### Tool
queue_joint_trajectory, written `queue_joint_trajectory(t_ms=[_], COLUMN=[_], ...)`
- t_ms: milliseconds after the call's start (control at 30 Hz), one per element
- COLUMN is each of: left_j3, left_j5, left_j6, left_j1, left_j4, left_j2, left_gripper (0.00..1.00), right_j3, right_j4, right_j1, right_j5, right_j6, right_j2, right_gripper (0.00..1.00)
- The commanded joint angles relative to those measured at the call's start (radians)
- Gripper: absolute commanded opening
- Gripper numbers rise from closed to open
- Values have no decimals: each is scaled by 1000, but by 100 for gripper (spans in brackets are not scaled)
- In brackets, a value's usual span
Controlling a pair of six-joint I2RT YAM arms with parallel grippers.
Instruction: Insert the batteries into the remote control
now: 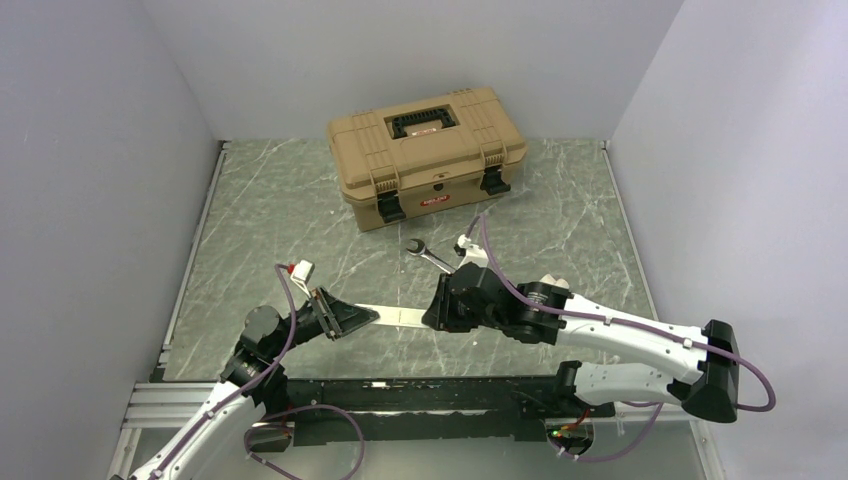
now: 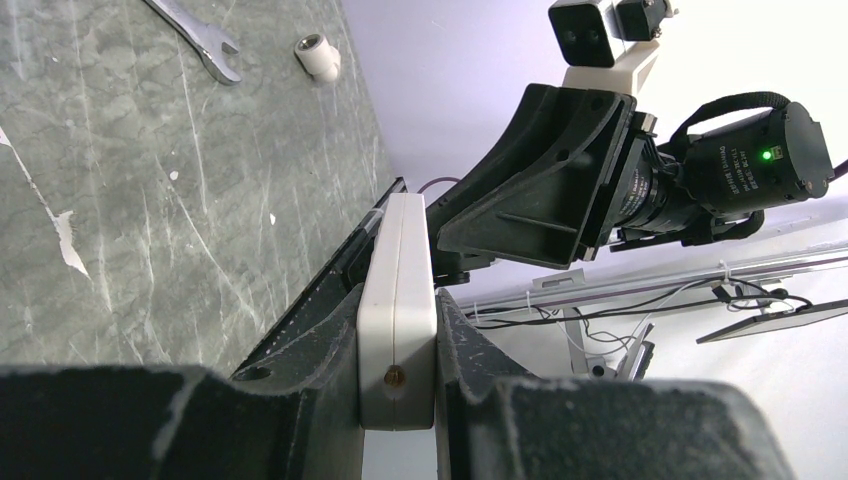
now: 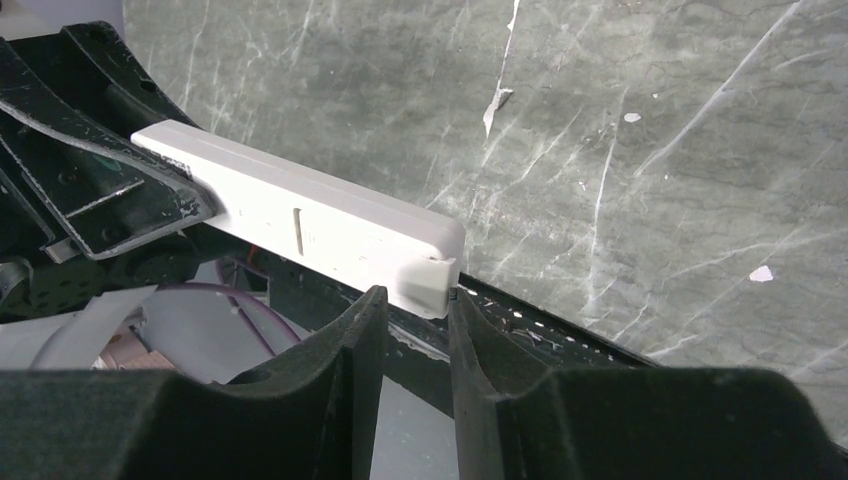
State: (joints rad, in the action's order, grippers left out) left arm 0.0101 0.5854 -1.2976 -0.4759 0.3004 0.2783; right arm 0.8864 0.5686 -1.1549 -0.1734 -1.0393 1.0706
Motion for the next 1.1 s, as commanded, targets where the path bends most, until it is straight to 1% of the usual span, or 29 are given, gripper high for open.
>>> queue_joint_trajectory(t_ms=[0,367,600,767,1067], left_j3=[-57,-55,-57,-57,-59], left_j5=[-2,1,6,3,-5], left_j6=[8,0,-2,2,-2], left_j1=[-4,-4,-4,-4,-4], left_j4=[40,47,63,55,48], left_j2=[-10,-13,2,-5,-16], left_gripper=[0,0,0,0,0], right_j3=[35,37,50,59,65], right_j4=[-34,-56,-52,-64,-92], right_j1=[-5,-6,-6,-5,-12], right_j5=[16,23,25,33,48], right_j6=[9,18,26,32,22], right_j2=[16,38,51,71,100], right_gripper=[31,31,27,21,18])
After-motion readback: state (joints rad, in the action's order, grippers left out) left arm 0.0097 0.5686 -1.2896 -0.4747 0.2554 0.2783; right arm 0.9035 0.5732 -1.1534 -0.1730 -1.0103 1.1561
